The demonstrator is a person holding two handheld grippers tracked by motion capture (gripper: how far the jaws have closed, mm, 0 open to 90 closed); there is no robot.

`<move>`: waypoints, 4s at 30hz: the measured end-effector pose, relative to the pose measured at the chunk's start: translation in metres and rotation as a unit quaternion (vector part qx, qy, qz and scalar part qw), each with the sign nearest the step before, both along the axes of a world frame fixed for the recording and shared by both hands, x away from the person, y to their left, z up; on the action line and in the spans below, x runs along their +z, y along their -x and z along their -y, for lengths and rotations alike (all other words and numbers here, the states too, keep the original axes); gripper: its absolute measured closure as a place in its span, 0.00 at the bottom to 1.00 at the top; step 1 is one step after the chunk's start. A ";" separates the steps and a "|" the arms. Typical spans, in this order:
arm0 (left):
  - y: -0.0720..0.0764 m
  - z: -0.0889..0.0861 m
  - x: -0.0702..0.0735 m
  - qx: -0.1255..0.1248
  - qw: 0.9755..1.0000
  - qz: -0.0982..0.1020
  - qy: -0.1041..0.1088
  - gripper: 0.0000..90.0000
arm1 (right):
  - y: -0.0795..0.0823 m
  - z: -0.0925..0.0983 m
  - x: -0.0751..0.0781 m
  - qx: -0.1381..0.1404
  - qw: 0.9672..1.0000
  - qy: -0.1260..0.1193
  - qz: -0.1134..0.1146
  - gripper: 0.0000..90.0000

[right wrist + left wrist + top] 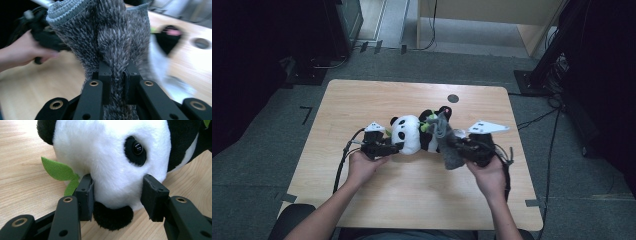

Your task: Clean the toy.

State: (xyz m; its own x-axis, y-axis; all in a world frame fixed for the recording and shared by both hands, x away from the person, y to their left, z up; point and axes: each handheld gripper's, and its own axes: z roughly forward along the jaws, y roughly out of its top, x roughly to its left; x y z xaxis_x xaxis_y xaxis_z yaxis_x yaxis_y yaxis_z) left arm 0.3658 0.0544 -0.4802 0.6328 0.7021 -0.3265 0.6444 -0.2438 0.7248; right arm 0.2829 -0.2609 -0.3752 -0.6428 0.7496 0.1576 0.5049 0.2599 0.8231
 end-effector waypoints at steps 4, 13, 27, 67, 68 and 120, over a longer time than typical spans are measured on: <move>-0.001 0.000 0.000 0.001 1.000 -0.002 0.002 0.55 | -0.001 -0.040 -0.012 0.050 0.999 0.005 -0.013 0.90; -0.001 0.000 0.001 0.003 1.000 -0.006 0.002 0.56 | -0.026 -0.094 -0.069 0.092 0.995 0.024 -0.043 0.90; -0.002 0.000 0.002 0.002 1.000 -0.002 -0.003 0.57 | -0.045 -0.052 -0.089 0.042 0.997 0.054 -0.042 0.89; -0.003 -0.001 0.000 -0.007 1.000 0.009 -0.006 0.56 | -0.032 0.085 -0.037 -0.130 0.991 0.012 -0.019 0.89; -0.003 -0.001 0.000 -0.006 1.000 0.009 -0.006 0.56 | -0.034 0.090 -0.039 -0.137 0.990 0.012 -0.022 0.89; -0.003 -0.001 0.000 -0.010 1.000 0.011 -0.008 0.48 | -0.094 0.133 -0.087 -0.209 0.977 -0.001 -0.036 0.42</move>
